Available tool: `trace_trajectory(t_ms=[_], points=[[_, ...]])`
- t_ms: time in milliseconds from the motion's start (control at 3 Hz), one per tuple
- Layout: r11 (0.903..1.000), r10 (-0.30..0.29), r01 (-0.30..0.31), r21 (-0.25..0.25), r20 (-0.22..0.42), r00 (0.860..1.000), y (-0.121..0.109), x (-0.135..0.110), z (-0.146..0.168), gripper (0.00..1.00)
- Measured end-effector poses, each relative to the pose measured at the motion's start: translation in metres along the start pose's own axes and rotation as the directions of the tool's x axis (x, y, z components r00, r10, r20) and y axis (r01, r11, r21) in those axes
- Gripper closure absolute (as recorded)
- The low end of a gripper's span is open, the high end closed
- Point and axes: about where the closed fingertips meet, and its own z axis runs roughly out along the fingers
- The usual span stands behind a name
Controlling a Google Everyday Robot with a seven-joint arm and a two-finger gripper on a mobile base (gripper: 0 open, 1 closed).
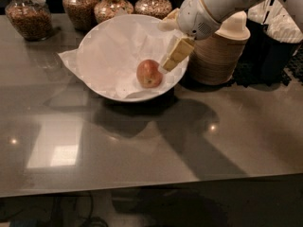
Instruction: Pick apple from white bowl
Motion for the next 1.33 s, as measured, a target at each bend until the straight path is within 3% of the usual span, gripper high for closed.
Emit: trace_trajectory(t_ms=[667,1333], points=[[0.9985,0.046,-0.046,-0.028,-0.015,0.999,0.0,0.028,0.02,0.21],[0.9953,-0.026,0.02,-0.094,-0.06,0.998,0.003,0.021,0.05,0.26]])
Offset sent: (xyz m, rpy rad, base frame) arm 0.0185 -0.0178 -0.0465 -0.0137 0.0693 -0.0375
